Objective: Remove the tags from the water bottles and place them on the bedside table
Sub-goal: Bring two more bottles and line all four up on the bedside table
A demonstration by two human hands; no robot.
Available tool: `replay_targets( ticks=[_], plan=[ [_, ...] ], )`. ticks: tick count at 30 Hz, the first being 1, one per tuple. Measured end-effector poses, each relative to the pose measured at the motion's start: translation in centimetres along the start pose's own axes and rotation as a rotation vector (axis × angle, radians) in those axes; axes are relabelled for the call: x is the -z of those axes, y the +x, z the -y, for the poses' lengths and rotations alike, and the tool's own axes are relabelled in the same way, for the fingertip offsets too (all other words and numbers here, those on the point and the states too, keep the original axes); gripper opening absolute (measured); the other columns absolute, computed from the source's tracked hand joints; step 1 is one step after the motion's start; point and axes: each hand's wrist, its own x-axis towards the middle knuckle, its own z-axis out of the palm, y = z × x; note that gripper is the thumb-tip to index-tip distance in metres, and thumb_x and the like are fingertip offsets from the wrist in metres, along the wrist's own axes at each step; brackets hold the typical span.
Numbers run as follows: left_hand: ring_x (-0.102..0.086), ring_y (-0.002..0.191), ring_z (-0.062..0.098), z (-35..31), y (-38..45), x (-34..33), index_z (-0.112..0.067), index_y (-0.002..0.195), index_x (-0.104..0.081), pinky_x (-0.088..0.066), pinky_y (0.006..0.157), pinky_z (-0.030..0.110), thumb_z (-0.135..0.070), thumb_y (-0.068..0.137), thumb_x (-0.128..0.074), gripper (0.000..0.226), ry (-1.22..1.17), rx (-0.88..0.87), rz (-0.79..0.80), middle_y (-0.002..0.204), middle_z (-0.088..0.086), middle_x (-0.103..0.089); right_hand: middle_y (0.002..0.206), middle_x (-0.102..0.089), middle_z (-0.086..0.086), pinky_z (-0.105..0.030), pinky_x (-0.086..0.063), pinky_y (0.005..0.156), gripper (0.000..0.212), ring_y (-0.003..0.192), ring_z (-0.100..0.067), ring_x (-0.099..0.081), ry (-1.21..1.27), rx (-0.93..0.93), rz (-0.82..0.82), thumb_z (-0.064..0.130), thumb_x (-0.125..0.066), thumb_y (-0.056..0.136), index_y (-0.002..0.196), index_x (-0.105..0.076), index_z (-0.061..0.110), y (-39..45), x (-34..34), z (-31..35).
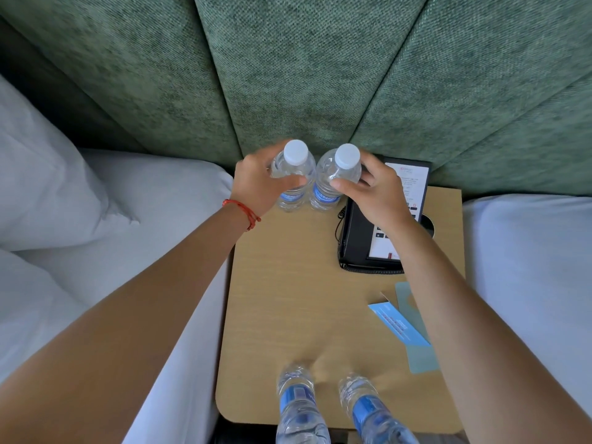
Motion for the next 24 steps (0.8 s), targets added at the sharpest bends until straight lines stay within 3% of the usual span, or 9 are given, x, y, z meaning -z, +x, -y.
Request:
replay_targets(
  ticks=[12, 24],
  plan=[
    [-0.058, 0.112, 0.022, 0.5, 0.0, 0.3, -0.013, 0.129, -0.05, -0.045, 0.099, 0.041, -0.013, 0.061, -0.083, 0.076, 0.02, 0.014, 0.038, 0.122, 0.008, -0.062, 0.124, -0.062, -0.004, -0.037, -0.044, 0.103, 0.068, 0.116, -0.014, -0.057, 0.009, -0.021, 0.014, 0.007, -0.079, 0.068, 0.13, -0.05, 0.015, -0.1, -0.4, -0.5],
    [-0.058, 0.111, 0.021, -0.1, 1.5, 0.6, -0.015, 0.128, -0.05, -0.045, 0.099, 0.038, -0.014, 0.066, -0.08, 0.069, 0.049, 0.01, 0.003, 0.119, 0.005, -0.063, 0.12, -0.063, -0.006, -0.043, -0.044, 0.102, 0.069, 0.112, -0.02, -0.059, -0.062, 0.015, 0.018, 0.003, -0.078, 0.066, 0.129, -0.051, 0.014, 1.8, -0.6, -0.3]
  ],
)
